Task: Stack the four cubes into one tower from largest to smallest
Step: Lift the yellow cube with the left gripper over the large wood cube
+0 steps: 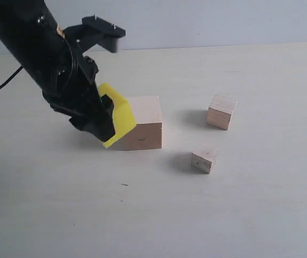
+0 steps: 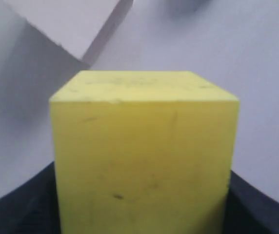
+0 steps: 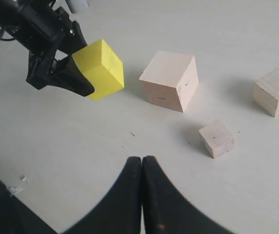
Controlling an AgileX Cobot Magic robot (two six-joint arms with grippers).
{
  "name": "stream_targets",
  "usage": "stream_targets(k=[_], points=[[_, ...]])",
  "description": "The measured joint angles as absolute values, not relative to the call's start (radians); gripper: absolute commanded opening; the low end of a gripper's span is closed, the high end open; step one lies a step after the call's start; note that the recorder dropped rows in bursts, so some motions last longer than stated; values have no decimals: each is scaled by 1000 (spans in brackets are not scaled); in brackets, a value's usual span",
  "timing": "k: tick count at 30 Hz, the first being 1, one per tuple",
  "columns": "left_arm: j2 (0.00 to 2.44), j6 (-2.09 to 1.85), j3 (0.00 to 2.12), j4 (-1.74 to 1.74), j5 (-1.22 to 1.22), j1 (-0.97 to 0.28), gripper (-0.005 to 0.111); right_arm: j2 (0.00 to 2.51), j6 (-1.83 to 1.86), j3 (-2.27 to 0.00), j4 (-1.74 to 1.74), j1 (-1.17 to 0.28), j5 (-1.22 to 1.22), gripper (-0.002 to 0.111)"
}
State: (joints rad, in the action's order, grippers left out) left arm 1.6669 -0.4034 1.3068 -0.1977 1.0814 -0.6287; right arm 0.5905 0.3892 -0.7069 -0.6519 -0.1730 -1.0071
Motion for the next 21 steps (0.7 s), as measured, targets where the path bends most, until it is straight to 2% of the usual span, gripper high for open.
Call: stream_targets(k=[12,21], points=[[1859,-826,1635,-189,1213,-629,0,591,389,-707,-652,-173,-1030,0],[1988,-1004,1771,-148,1219,-629,0,591,389,-707,-652,-173,-1041,0]])
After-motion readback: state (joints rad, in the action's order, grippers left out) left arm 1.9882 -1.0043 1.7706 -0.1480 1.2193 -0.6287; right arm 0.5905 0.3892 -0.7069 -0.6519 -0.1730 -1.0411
